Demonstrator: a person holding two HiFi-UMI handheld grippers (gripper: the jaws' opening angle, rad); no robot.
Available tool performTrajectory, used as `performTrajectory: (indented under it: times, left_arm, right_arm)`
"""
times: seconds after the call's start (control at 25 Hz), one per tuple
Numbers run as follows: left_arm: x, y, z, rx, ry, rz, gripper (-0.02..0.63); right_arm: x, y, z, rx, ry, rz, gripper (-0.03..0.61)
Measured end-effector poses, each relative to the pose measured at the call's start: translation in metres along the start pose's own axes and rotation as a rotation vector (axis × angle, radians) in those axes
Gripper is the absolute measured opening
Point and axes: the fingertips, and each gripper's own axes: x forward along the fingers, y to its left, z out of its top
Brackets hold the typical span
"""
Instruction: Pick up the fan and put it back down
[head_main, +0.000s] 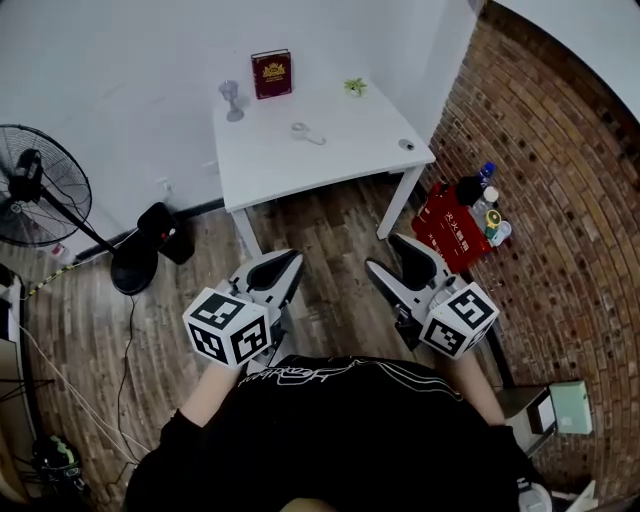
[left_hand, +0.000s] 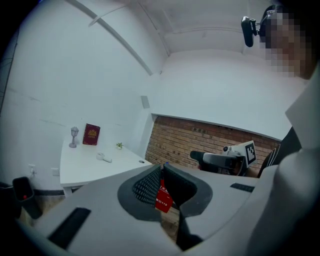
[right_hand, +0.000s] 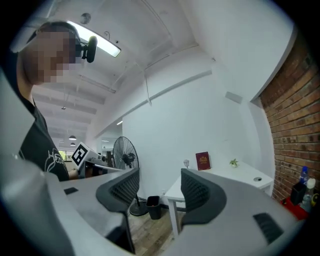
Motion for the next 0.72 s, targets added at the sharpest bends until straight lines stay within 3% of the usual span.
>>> performTrajectory:
  times: [0.08,0.32,0.72]
  left_arm:
    - [-0.001,0.006,0.0,0.001,-0.002,0.003,0.043]
    - [-0.004,0.025,0.0,0.003,0.005,0.022,0.043]
    - [0.011,0.07,-0.015,-0.058,0.035,0.096,0.043]
  right_arm:
    - [0.008,-0.001,-0.001,-0.006,-0.001,0.0,0.286]
    - [0.029,-0.007,-0.008,-0.038,0.01,-0.014,0.349]
    - [0.06,-0.034,-0.022,-0.006,0.042,0.005,0.391]
